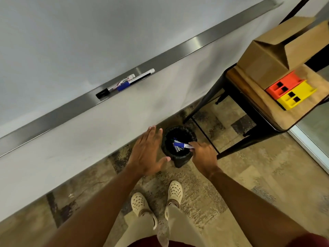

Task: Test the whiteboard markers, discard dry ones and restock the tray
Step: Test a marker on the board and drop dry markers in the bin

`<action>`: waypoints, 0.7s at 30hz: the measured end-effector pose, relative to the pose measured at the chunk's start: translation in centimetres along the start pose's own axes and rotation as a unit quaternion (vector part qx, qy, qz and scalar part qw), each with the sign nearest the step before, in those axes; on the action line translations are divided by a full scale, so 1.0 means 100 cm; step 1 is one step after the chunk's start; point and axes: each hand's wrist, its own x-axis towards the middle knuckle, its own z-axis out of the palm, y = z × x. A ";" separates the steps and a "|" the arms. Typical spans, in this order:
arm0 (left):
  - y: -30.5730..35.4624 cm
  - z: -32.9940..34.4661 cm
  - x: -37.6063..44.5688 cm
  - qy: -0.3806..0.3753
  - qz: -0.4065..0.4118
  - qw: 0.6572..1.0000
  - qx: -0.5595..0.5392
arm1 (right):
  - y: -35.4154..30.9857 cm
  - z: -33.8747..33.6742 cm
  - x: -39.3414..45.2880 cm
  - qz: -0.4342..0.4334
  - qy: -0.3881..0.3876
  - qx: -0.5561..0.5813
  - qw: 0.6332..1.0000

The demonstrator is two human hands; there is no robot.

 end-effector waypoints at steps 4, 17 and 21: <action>-0.006 0.007 0.004 -0.001 -0.016 1.000 -0.001 | 0.013 0.018 0.028 0.020 -0.008 -0.015 1.000; -0.021 -0.012 0.021 -0.001 -0.034 0.999 -0.005 | -0.001 -0.011 0.060 0.032 -0.034 -0.012 0.999; -0.029 -0.026 0.022 0.018 -0.043 0.999 -0.013 | -0.025 -0.027 0.078 0.013 -0.015 0.000 1.000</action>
